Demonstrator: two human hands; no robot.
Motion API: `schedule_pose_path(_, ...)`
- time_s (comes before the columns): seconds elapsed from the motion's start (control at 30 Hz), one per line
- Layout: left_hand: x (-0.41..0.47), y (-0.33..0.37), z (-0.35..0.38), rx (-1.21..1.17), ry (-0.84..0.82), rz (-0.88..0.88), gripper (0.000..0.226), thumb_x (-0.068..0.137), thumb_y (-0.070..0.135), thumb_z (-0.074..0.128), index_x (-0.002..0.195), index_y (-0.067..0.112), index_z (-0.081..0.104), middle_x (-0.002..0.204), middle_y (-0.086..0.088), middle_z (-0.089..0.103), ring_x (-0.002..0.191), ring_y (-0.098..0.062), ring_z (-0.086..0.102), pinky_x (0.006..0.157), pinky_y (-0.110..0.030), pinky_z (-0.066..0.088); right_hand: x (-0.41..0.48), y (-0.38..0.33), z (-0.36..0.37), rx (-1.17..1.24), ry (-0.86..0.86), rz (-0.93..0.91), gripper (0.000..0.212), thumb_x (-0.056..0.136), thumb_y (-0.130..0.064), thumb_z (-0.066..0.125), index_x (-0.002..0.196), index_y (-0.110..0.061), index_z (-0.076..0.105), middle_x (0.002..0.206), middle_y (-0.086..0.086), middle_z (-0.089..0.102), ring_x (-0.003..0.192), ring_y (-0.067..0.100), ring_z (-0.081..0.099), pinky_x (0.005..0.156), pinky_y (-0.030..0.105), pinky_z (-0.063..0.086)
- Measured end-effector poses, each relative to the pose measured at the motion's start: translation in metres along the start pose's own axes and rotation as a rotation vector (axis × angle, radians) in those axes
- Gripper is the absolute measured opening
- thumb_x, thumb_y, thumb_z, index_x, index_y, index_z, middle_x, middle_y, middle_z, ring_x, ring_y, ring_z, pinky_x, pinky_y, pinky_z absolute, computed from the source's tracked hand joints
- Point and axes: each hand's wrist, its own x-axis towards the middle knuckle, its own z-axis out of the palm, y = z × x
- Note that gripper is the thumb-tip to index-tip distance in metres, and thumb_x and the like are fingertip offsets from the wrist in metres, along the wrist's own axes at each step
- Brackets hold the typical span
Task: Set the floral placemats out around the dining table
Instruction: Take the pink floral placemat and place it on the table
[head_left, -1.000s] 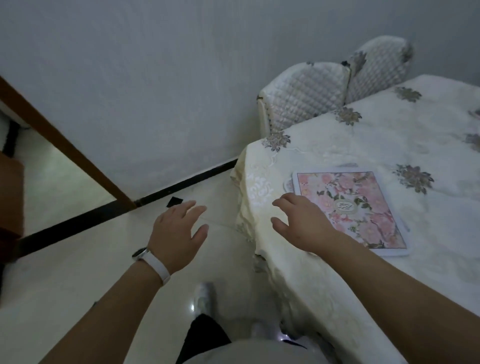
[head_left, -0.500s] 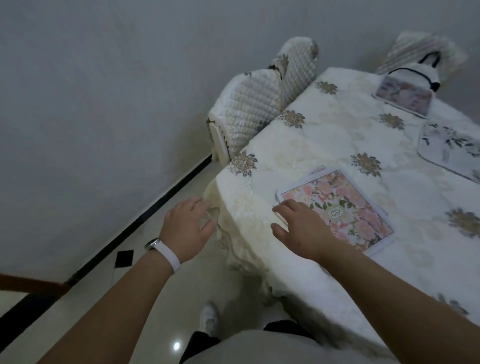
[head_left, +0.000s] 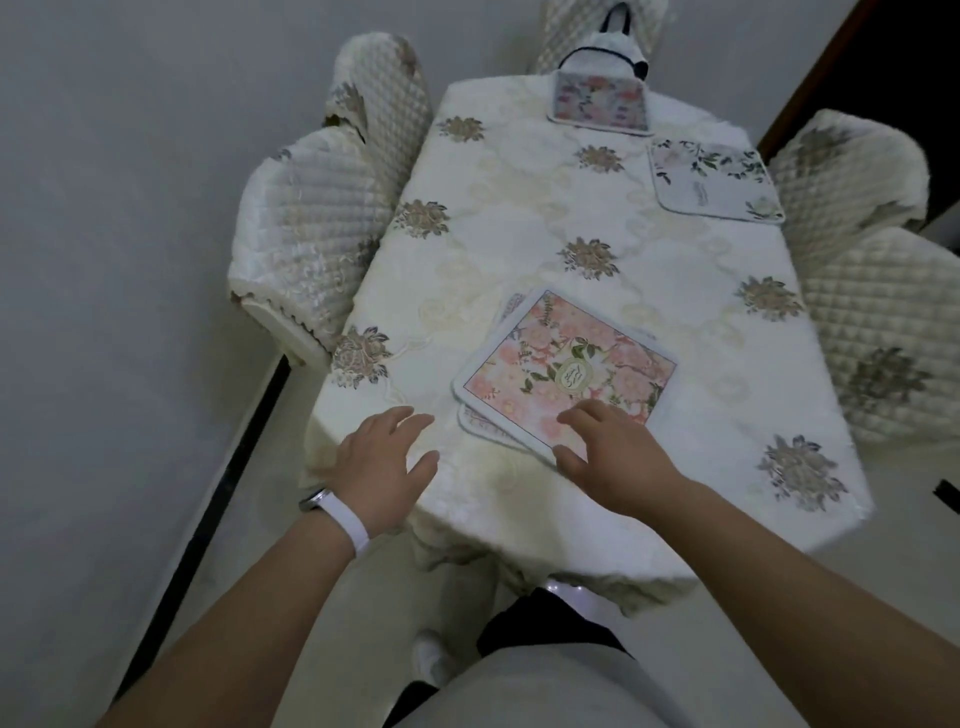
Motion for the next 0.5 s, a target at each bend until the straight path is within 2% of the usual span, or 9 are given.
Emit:
schedule_pose_path(0.2, 0.035, 0.032, 0.033, -0.014, -0.173, 0.012, 0.077, 0.073, 0.062, 0.026, 0.136, 0.023, 0.051, 0.143, -0.004, 0.047, 0.131, -0.025, 0.04, 0.105, -0.039, 0.036, 0.017, 0.046, 0.007, 0.056, 0.007, 0.093, 0.048, 0.095, -0.043, 0.049, 0.138, -0.02, 0.052, 0.14, 0.001, 0.052, 0.122, 0.026, 0.051, 0.096, 0.037, 0.043)
schedule_pose_path(0.3, 0.051, 0.051, 0.049, -0.068, -0.24, -0.028, 0.074, 0.075, 0.061, 0.032, 0.134, 0.02, 0.051, 0.139, -0.004, 0.05, 0.127, -0.024, 0.043, 0.104, -0.036, 0.037, 0.033, 0.069, 0.006, 0.078, -0.017, 0.118, 0.05, 0.095, -0.044, 0.049, 0.14, -0.022, 0.049, 0.142, 0.002, 0.05, 0.123, 0.026, 0.05, 0.097, 0.038, 0.044)
schedule_pose_path(0.4, 0.069, 0.063, 0.063, -0.164, -0.322, -0.137, 0.054, 0.088, 0.043, 0.052, 0.136, 0.019, 0.047, 0.14, -0.004, 0.048, 0.129, -0.023, 0.041, 0.106, -0.034, 0.035, 0.053, 0.095, 0.007, 0.087, -0.037, 0.126, 0.05, 0.095, -0.043, 0.048, 0.14, -0.022, 0.049, 0.14, 0.003, 0.051, 0.122, 0.026, 0.05, 0.096, 0.037, 0.044)
schedule_pose_path(0.5, 0.083, 0.072, 0.076, -0.306, -0.322, -0.27, 0.044, 0.092, 0.03, 0.057, 0.134, 0.02, 0.049, 0.137, -0.004, 0.05, 0.12, -0.017, 0.047, 0.098, -0.029, 0.037, 0.072, 0.118, 0.01, 0.1, -0.085, 0.121, 0.05, 0.096, -0.044, 0.048, 0.139, -0.02, 0.05, 0.14, 0.004, 0.05, 0.123, 0.027, 0.05, 0.096, 0.038, 0.044)
